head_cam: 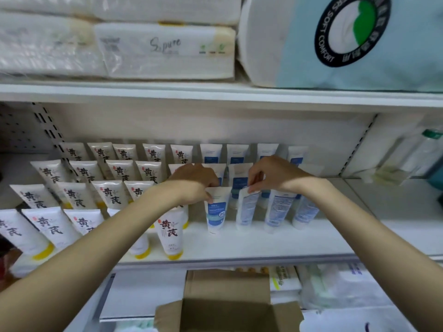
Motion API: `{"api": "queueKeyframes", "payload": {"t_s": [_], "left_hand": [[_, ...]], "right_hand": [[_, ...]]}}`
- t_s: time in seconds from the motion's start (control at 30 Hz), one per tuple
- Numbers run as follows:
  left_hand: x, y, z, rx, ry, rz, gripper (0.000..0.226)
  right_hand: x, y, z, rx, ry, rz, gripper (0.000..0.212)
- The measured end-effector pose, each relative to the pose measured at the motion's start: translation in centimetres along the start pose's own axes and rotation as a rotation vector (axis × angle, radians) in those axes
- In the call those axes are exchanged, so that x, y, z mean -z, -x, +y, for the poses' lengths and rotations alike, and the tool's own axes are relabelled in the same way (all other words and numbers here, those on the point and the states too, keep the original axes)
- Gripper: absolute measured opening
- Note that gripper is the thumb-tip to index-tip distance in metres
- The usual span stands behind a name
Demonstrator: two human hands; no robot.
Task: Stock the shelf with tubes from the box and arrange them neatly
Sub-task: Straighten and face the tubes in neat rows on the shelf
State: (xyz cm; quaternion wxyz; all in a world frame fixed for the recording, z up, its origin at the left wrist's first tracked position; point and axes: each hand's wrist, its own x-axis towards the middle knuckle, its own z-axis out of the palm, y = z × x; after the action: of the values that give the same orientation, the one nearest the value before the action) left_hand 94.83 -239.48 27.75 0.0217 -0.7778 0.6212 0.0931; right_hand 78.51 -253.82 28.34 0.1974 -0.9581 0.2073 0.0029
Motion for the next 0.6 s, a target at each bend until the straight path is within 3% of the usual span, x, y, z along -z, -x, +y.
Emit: {"api": "queueKeyframes", "payload": {"t_s": [0.4, 0.6], "left_hand": [[0.3, 0.7, -1.1, 0.014, 0.073, 0.046, 0.036], [0.5, 0.9, -1.4, -0.021, 0.171, 0.074, 0.024]], "right_hand": [[-0.1, -0.2, -1.0, 0.014, -0.076, 0.033, 0.012], [0.6, -0.2, -1.1, 0.043, -0.139, -0.094, 0.006]]}}
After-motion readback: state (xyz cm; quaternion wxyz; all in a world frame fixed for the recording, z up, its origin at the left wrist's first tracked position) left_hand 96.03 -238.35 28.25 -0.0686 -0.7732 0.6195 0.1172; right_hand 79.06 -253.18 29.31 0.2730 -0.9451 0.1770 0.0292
